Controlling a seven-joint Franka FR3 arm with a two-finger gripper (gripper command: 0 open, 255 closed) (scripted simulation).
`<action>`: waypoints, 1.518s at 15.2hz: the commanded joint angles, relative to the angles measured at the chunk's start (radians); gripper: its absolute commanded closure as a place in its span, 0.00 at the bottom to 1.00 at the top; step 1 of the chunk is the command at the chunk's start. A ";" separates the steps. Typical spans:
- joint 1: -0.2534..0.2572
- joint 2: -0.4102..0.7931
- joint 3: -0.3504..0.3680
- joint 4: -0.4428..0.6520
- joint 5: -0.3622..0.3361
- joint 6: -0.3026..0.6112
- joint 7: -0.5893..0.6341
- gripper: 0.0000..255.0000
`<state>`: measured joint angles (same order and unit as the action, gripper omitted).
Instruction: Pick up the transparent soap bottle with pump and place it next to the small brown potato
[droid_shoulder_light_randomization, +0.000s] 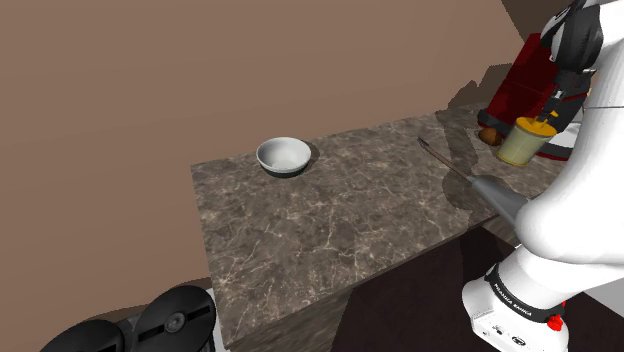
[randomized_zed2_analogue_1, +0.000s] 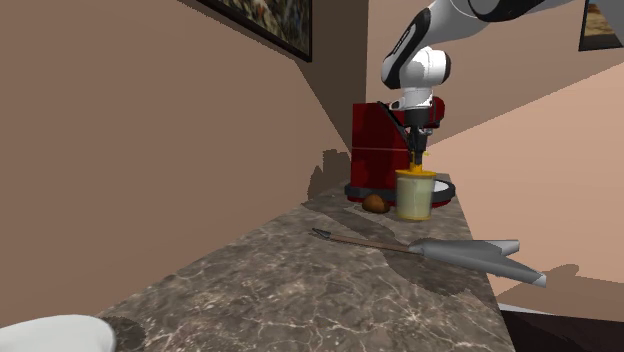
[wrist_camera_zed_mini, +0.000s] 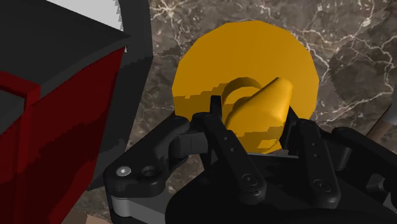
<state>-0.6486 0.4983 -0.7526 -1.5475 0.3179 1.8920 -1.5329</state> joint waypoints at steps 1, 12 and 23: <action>0.000 0.005 0.002 -0.008 0.004 0.012 -0.001 1.00; 0.000 0.005 0.003 -0.007 0.004 0.012 -0.001 0.00; -0.007 -0.017 -0.010 0.094 -0.017 -0.103 0.016 0.00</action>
<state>-0.6555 0.4807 -0.7627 -1.4552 0.3007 1.7902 -1.5173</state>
